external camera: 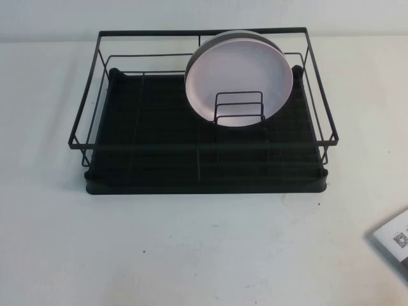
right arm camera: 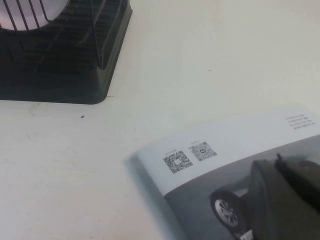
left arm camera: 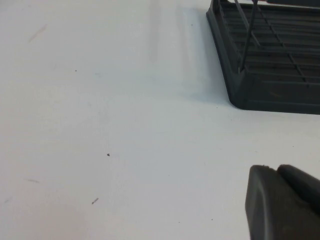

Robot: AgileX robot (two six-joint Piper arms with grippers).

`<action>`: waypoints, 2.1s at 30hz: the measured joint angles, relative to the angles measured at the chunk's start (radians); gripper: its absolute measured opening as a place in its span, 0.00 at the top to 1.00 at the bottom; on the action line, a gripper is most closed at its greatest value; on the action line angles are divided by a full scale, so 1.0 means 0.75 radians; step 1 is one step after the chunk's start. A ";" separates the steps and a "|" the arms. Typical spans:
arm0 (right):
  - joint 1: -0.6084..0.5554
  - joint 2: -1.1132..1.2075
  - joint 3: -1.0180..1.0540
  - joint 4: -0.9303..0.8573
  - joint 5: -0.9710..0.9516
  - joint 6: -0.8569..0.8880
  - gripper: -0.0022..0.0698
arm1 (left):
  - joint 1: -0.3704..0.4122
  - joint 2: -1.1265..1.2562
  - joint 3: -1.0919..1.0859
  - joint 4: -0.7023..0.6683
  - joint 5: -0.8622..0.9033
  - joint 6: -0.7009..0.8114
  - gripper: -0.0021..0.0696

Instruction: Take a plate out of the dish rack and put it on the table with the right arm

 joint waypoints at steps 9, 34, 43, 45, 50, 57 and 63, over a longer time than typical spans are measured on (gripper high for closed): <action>0.000 0.000 0.000 0.000 0.000 0.000 1.00 | 0.000 0.000 0.000 0.000 0.000 0.000 0.98; 0.000 0.000 0.000 0.000 0.000 0.000 1.00 | 0.000 0.000 0.000 0.000 0.000 0.000 0.98; 0.000 0.000 0.002 0.220 -0.034 0.000 1.00 | 0.000 0.000 0.000 0.000 0.000 0.000 0.98; 0.000 0.000 0.002 0.372 -0.084 0.000 1.00 | 0.000 0.000 0.000 0.000 0.000 0.000 0.98; 0.000 0.000 0.002 0.866 -0.212 0.000 1.00 | 0.000 0.000 0.000 0.000 0.000 0.000 0.98; 0.000 0.000 0.002 1.123 -0.248 -0.001 0.99 | 0.000 0.000 0.000 0.000 0.000 0.000 0.98; 0.000 0.159 -0.164 1.025 -0.055 -0.001 0.99 | 0.000 0.000 0.000 0.000 0.000 0.000 0.98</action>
